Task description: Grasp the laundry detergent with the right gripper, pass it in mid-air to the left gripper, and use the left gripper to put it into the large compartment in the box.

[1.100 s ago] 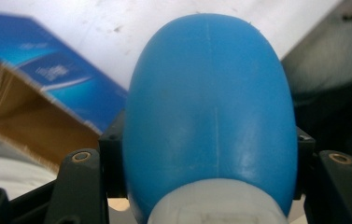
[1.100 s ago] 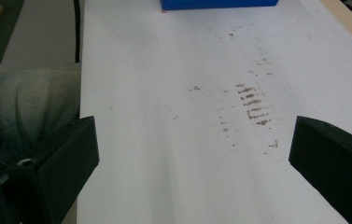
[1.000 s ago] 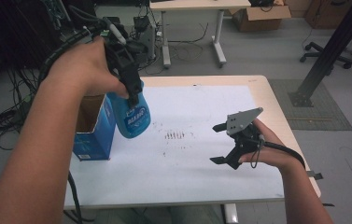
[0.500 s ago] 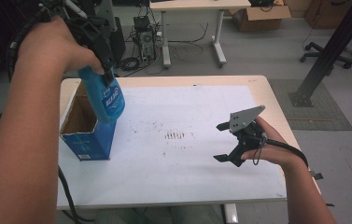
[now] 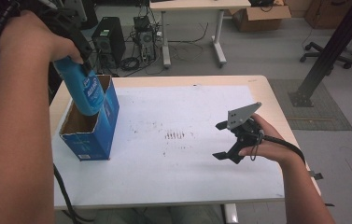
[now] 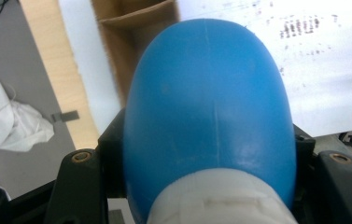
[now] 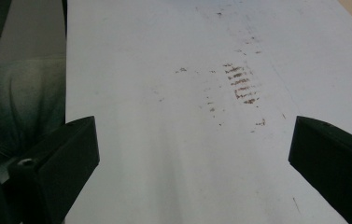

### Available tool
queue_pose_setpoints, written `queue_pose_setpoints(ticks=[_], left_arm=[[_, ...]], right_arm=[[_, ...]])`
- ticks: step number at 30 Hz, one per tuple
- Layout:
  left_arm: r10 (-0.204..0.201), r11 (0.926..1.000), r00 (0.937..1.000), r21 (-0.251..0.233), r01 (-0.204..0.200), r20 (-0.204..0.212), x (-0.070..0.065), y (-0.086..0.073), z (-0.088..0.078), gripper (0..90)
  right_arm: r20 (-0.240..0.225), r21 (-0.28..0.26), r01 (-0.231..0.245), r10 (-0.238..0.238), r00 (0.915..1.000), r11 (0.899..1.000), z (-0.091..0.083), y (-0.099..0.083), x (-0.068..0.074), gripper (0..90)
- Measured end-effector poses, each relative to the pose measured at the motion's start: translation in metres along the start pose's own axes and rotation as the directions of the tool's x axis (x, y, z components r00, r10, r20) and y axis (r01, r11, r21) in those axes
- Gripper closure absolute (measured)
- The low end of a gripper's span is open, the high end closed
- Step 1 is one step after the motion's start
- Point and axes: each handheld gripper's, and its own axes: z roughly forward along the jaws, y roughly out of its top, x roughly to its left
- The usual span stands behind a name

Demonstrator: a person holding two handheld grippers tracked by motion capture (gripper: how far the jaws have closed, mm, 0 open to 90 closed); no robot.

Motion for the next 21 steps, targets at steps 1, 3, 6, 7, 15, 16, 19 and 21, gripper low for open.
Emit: queue_pose_setpoints(ticks=[1,3,6,7,15,16,19,21], left_arm=[[-0.01,0.9999,0.9999,-0.004,0.01,-0.003,0.003,0.0,0.0,38.6],[-0.022,0.9997,0.9997,-0.006,0.022,-0.008,0.009,0.0,0.001,38.7],[-0.042,0.9991,0.999,-0.007,0.042,-0.014,0.016,0.0,0.002,38.7],[-0.048,0.9988,0.9987,-0.009,0.048,-0.014,0.018,0.0,0.003,38.7],[-0.066,0.9978,0.9978,-0.007,0.065,-0.011,0.027,0.003,0.014,38.7],[-0.066,0.9978,0.9977,-0.007,0.066,-0.013,0.028,0.003,0.015,38.7],[-0.065,0.9979,0.9978,-0.005,0.065,-0.016,0.03,0.004,0.021,38.7],[-0.073,0.9973,0.9973,-0.012,0.072,-0.012,0.032,0.005,0.025,38.7]], right_arm=[[0.001,0.002,-0.001,0.001,1.0,1.0,0.0,0.0,0.0,2.0],[0.0,0.005,-0.005,0.005,1.0,1.0,0.0,-0.001,-0.001,2.0],[0.0,-0.002,-0.01,0.01,1.0,1.0,0.0,0.0,-0.002,2.0],[0.0,-0.002,-0.011,0.011,0.9999,1.0,0.0,0.0,-0.002,2.0],[-0.001,0.006,-0.026,0.026,0.9997,1.0,-0.002,-0.003,-0.003,2.1],[0.0,0.006,-0.025,0.025,0.9997,1.0,-0.002,-0.003,-0.003,2.1],[0.003,0.005,-0.029,0.029,0.9996,1.0,-0.003,-0.004,-0.002,2.0],[0.006,0.005,-0.03,0.03,0.9995,1.0,-0.003,-0.004,-0.001,2.0]])
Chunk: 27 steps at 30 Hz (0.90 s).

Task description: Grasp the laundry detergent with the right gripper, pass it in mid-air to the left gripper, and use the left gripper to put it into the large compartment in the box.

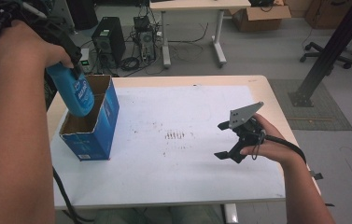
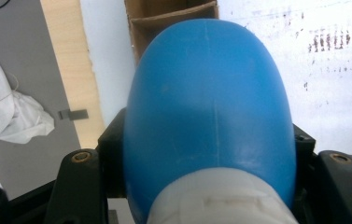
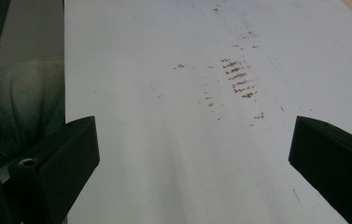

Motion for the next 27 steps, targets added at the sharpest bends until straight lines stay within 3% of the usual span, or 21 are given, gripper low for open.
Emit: queue_pose_setpoints(ticks=[10,18,27], left_arm=[[-0.019,0.9998,0.9997,0.005,0.019,0.015,0.008,0.003,0.021,38.7],[-0.042,0.999,0.9991,0.015,0.042,0.004,0.012,0.004,0.042,38.7],[-0.034,0.9988,0.9992,0.038,0.033,0.021,0.016,0.006,0.069,38.6]], right_arm=[[-0.001,-0.024,-0.004,0.003,1.0,1.0,0.001,-0.002,0.002,2.1],[-0.006,-0.034,-0.002,0.002,1.0,0.999,0.003,-0.004,0.004,2.0],[-0.009,-0.027,-0.006,0.006,0.9999,1.0,0.005,-0.006,0.004,2.0]])
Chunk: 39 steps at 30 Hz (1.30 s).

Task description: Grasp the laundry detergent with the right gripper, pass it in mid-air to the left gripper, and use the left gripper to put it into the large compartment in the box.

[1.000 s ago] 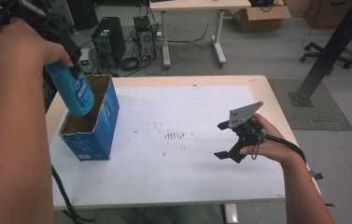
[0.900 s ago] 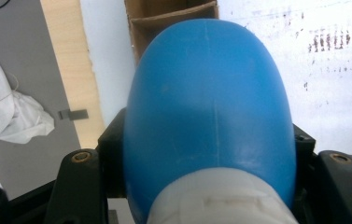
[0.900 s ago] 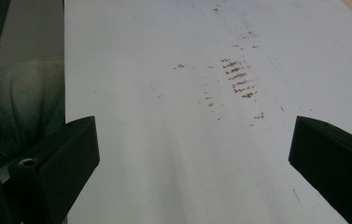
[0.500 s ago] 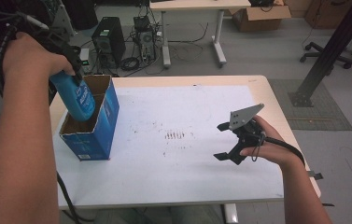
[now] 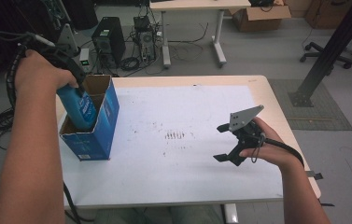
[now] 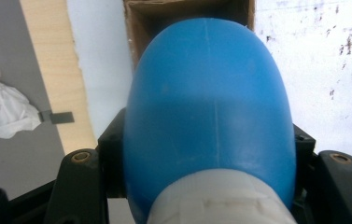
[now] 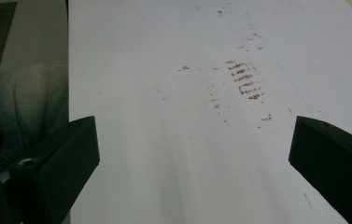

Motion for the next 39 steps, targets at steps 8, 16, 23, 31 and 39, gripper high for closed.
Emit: queue_pose_setpoints(ticks=[8,16,23,31,39], left_arm=[[0.004,1.0,0.9999,0.006,-0.004,-0.013,-0.002,0.0,0.021,38.6],[0.013,0.9999,0.9998,0.004,-0.013,-0.012,-0.003,0.0,0.04,38.6],[0.001,0.9999,0.9999,0.015,0.0,-0.016,-0.003,0.0,0.059,38.6],[-0.009,0.9999,0.9998,0.014,0.01,-0.017,0.0,0.0,0.073,38.6],[-0.003,0.9997,0.9998,0.023,0.004,-0.019,-0.002,0.0,0.089,38.6]], right_arm=[[-0.006,-0.001,-0.004,0.004,1.0,1.0,0.002,-0.001,0.0,2.0],[-0.009,-0.004,0.001,-0.001,1.0,1.0,0.002,-0.001,0.002,2.0],[-0.007,-0.015,-0.003,0.003,1.0,1.0,0.0,-0.002,0.002,1.9],[-0.006,-0.018,-0.005,0.005,1.0,1.0,-0.001,-0.004,0.004,1.9],[-0.009,-0.017,-0.007,0.007,0.9999,1.0,0.0,-0.007,0.004,2.0]])
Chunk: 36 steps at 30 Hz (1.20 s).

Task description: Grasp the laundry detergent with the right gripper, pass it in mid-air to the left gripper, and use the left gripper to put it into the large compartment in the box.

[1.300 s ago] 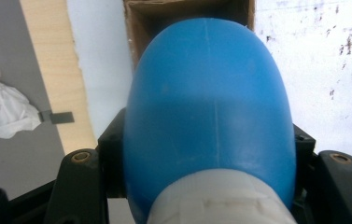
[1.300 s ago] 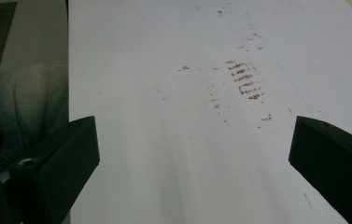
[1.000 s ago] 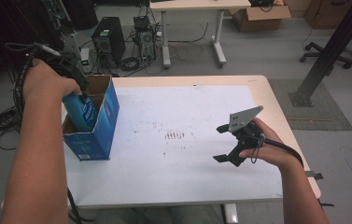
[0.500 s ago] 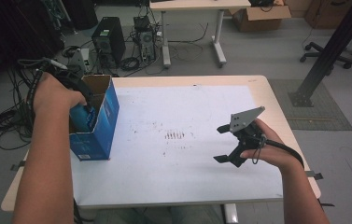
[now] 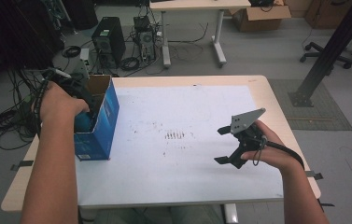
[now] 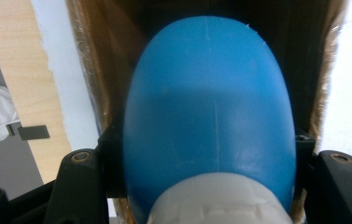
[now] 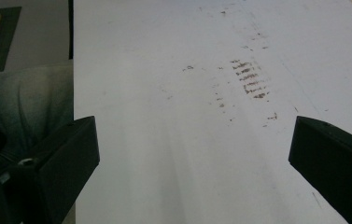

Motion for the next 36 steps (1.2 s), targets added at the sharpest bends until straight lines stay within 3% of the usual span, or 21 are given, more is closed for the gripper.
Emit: queue_pose_setpoints(ticks=[17,36], left_arm=[[0.006,0.9998,0.9999,0.018,-0.006,0.011,0.001,0.001,0.023,38.6],[0.005,0.9999,0.9997,0.015,-0.005,0.025,0.003,0.001,0.029,38.3]], right_arm=[[-0.003,0.008,-0.009,0.009,1.0,1.0,0.002,-0.003,-0.001,2.0],[-0.006,0.011,-0.011,0.011,0.9999,1.0,0.001,-0.003,-0.001,2.0]])
